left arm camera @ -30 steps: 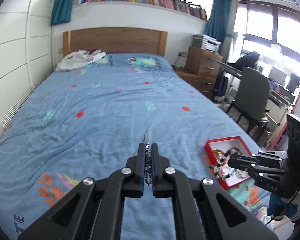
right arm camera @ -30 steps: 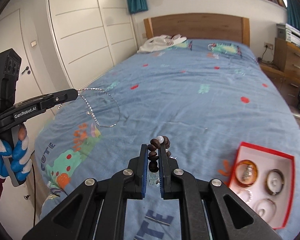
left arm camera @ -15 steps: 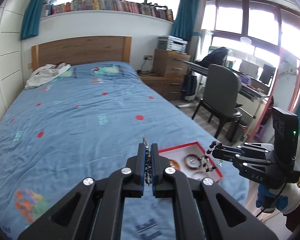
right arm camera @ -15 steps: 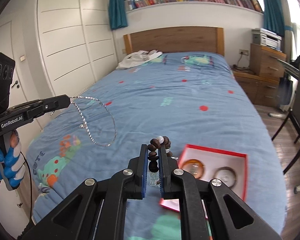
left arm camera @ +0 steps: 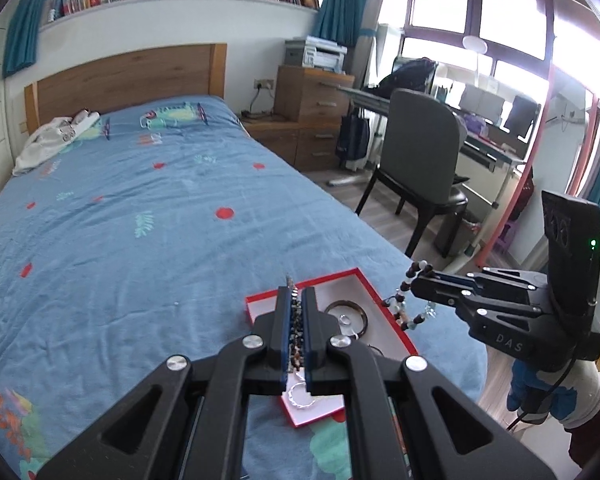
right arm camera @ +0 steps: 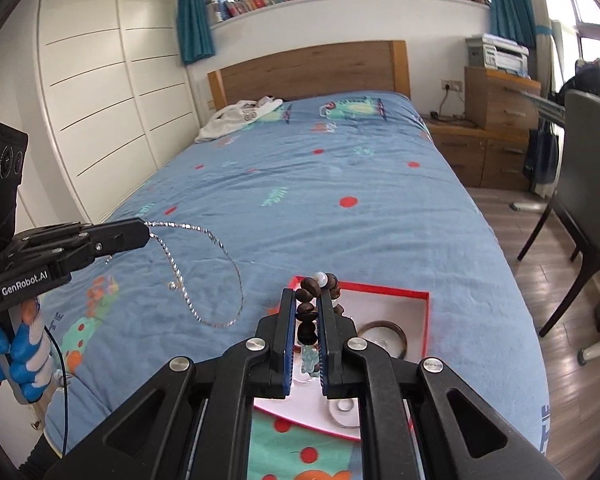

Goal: Organize jewelry
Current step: 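Carry the necklace and bracelet into the red box and open both tools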

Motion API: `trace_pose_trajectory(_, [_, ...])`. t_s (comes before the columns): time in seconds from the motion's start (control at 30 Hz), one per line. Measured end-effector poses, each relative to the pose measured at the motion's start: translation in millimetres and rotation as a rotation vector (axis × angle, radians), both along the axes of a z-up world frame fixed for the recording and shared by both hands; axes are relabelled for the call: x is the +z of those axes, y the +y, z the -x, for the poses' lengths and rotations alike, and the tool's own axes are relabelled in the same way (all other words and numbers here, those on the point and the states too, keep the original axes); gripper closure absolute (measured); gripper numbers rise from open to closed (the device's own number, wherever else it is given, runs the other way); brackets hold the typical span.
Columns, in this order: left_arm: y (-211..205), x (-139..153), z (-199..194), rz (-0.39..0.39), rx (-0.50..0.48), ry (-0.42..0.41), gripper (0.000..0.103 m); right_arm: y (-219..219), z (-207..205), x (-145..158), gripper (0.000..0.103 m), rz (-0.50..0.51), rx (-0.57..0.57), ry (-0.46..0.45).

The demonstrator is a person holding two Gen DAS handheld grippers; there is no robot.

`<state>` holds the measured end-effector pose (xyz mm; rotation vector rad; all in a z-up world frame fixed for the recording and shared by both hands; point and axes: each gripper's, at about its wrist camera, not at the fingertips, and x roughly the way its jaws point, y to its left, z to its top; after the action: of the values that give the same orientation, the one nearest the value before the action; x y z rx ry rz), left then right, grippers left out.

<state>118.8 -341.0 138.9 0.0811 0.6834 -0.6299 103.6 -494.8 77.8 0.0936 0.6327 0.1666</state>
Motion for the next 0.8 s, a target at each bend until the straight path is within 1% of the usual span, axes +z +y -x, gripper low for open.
trace_pose_trajectory(0.27, [-40,-36,-29,-0.043,-0.024,0.055,0.099,-32,-32,-32,0.093,-0.034,-0.029,0.06])
trace_pose_trajectory(0.4, [-60,-54,-47,-0.056,-0.036,0.081,0.099,-43,-51,-46,0.093,-0.033,-0.033,0.087])
trace_pose_trajectory(0.6, [-80,-77,-73,-0.059,-0.038,0.123,0.099,-53,-77,-63,0.093,-0.033,-0.033,0.118])
trace_pose_trajectory(0.8, [-90,-109,-88,-0.064,-0.045,0.184,0.099,-56,-96,-86,0.093,-0.024,-0.03,0.159])
